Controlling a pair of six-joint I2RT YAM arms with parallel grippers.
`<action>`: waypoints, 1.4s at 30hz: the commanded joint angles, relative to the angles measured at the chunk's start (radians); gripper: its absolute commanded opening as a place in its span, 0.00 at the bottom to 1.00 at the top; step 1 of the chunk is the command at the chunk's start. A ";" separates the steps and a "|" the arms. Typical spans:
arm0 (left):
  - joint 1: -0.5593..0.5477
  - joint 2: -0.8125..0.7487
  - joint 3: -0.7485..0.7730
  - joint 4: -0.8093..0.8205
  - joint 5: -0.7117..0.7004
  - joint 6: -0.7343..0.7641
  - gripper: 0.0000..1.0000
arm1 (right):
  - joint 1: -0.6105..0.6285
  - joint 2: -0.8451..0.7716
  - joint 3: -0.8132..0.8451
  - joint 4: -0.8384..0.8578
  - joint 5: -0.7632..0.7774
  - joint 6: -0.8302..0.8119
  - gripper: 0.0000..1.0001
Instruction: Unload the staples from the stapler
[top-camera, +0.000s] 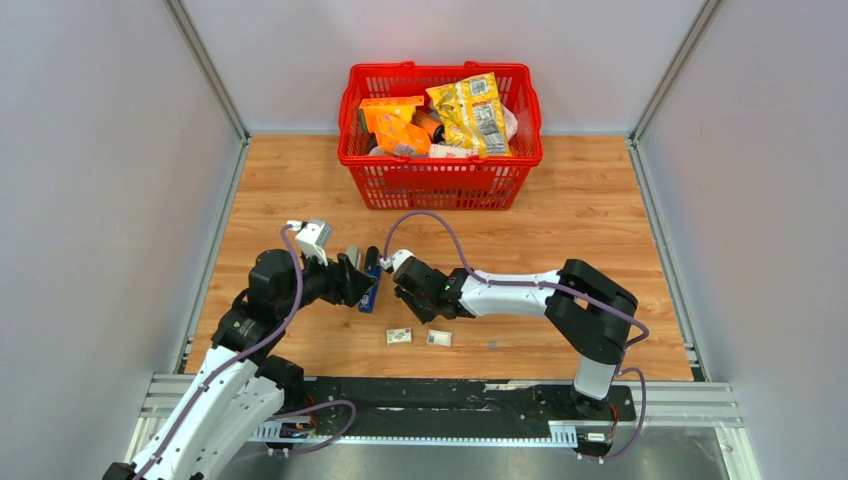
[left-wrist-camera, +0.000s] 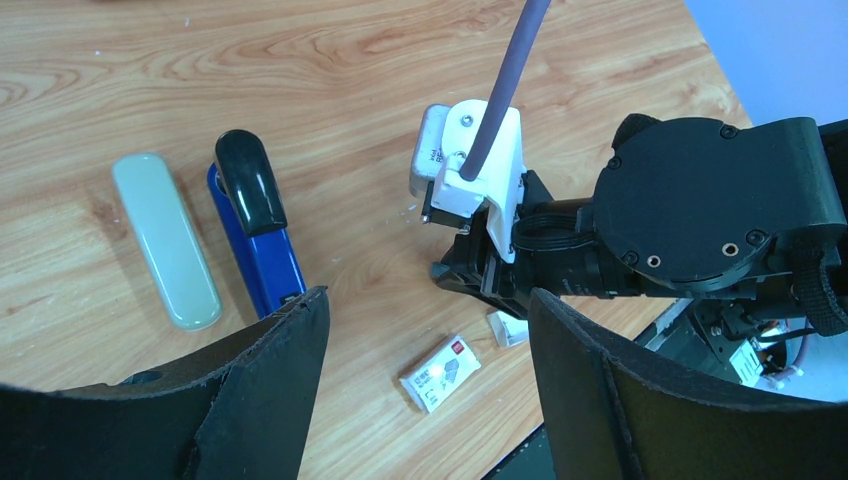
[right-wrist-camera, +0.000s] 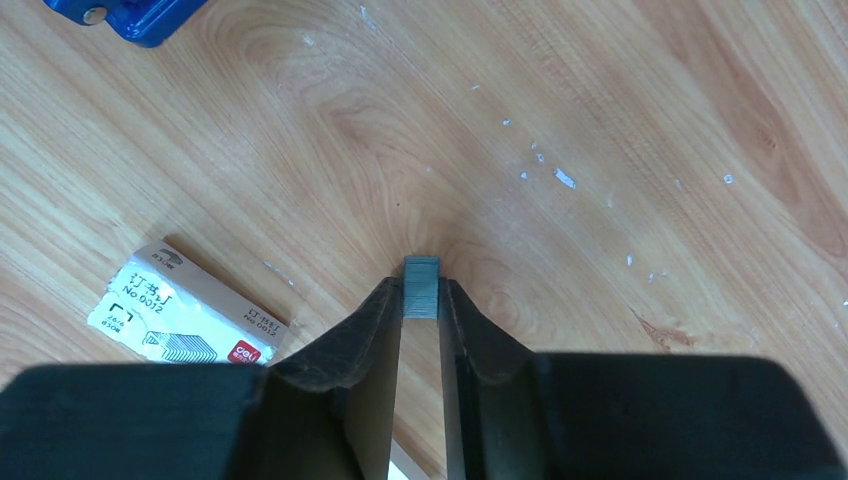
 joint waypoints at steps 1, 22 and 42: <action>0.004 0.001 -0.006 0.020 0.021 0.016 0.79 | 0.007 0.000 0.028 0.008 0.010 0.004 0.22; 0.004 0.001 0.004 0.003 0.025 0.012 0.79 | 0.039 -0.172 -0.006 -0.081 0.094 0.071 0.13; 0.004 -0.002 0.015 -0.019 0.018 0.004 0.79 | 0.142 -0.287 -0.052 -0.308 0.312 0.566 0.13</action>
